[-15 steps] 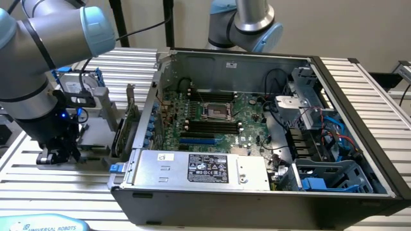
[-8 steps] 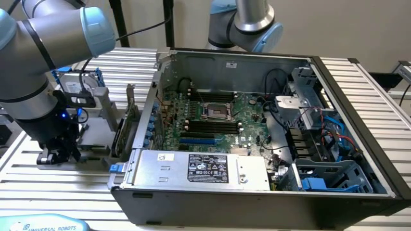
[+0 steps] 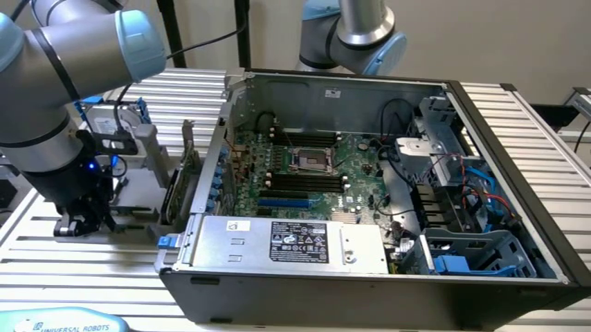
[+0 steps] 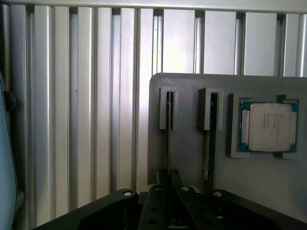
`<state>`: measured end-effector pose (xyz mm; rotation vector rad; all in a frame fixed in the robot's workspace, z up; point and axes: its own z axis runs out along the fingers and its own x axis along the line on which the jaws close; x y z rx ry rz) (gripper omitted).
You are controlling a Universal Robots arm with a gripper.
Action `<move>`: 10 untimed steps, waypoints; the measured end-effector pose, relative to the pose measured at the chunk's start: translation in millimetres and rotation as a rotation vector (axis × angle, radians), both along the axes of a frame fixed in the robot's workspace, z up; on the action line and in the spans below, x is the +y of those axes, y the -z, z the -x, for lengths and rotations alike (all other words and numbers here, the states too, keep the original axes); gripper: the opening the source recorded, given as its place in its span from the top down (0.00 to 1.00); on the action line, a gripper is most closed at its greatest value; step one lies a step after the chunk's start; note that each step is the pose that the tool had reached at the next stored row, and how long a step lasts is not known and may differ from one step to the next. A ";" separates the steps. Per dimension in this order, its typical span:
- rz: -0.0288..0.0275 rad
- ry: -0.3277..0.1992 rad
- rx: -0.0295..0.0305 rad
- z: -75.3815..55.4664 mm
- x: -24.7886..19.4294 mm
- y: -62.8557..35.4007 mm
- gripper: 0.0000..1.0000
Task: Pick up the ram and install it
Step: 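Pick up the ram and move it above insertion slot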
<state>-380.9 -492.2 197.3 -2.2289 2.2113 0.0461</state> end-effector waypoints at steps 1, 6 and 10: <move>-0.0001 0.000 0.0000 0.0 -0.3 0.0 0.87; -0.0002 0.000 0.0001 0.0 -3.7 -0.1 0.87; -0.0010 0.000 0.0001 0.0 -4.1 -0.2 0.87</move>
